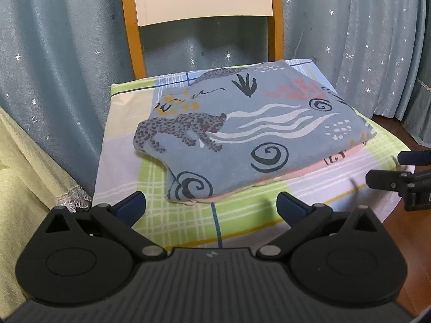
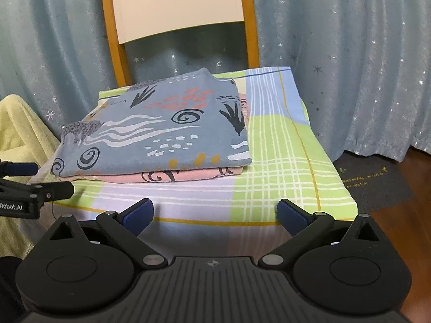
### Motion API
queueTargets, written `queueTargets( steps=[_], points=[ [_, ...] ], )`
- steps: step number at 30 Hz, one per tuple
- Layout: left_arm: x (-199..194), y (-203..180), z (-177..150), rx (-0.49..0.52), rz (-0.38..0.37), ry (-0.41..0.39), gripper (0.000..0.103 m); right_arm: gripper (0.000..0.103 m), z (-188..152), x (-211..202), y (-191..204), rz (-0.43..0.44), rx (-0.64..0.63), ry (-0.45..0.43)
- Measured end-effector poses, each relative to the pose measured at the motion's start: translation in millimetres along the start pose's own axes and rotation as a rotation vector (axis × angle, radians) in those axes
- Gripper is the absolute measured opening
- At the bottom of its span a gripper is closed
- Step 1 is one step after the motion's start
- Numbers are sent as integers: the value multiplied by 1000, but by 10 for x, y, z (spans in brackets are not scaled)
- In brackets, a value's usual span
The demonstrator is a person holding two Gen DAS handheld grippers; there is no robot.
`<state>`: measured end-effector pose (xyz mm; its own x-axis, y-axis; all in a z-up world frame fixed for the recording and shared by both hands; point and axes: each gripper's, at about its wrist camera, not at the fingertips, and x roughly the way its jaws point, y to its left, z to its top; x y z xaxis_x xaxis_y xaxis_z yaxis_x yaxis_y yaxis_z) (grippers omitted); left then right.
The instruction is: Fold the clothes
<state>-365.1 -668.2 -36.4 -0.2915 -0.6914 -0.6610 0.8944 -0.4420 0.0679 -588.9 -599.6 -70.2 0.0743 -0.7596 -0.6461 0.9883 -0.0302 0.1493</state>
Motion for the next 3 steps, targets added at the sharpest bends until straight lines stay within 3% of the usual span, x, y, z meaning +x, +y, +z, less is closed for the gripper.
queueTargets(
  steps=[3],
  points=[
    [-27, 8, -11, -2, 13, -3, 102, 101, -6, -9, 28, -3, -1, 7]
  ],
)
